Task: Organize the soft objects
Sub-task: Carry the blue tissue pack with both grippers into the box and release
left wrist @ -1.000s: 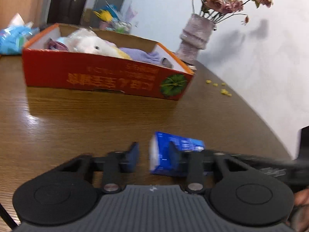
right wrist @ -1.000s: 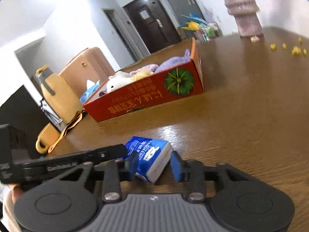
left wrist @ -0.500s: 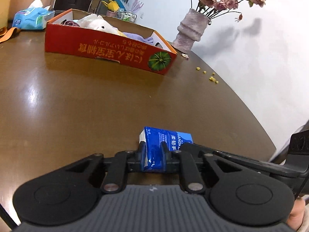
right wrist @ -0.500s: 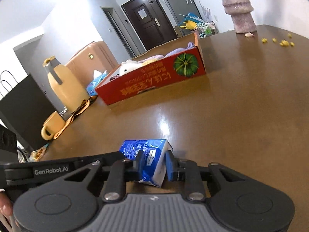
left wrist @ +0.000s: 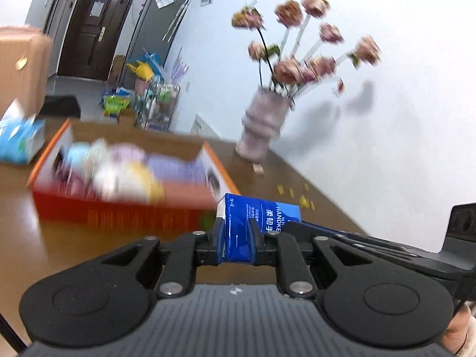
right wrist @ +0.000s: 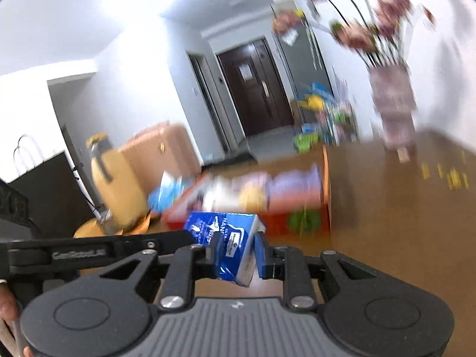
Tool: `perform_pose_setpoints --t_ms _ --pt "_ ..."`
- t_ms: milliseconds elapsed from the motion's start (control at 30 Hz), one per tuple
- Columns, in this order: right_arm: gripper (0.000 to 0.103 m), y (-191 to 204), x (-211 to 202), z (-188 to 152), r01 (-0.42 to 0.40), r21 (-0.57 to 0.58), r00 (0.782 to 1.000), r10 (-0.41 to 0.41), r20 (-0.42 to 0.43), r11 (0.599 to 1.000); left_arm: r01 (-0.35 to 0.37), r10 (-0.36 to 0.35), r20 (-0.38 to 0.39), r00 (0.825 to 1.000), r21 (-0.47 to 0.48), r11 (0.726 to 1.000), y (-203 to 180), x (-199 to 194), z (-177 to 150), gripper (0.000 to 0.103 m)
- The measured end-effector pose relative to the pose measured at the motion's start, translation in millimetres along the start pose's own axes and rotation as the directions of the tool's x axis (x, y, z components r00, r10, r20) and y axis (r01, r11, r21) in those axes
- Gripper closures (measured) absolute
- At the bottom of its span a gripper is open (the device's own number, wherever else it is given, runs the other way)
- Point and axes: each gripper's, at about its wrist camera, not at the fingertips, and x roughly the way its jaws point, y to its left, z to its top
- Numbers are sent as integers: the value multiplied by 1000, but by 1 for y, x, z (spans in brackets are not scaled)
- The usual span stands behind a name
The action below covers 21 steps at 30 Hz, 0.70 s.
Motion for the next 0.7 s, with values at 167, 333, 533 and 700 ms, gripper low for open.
perform_pose_setpoints --t_ms 167,333,533,700 --pt "83 -30 86 80 28 -20 1000 -28 11 999 -11 11 -5 1000 16 1000 30 75 78 87" --pt "83 -71 183 124 81 -11 995 -82 -57 997 -64 66 -108 992 24 998 66 177 115 87" --pt "86 -120 295 123 203 -43 946 -207 -248 978 -96 104 -261 960 42 994 106 278 108 87" --pt "101 -104 326 112 273 -232 893 -336 -300 933 -96 114 -244 963 87 992 104 274 108 89"
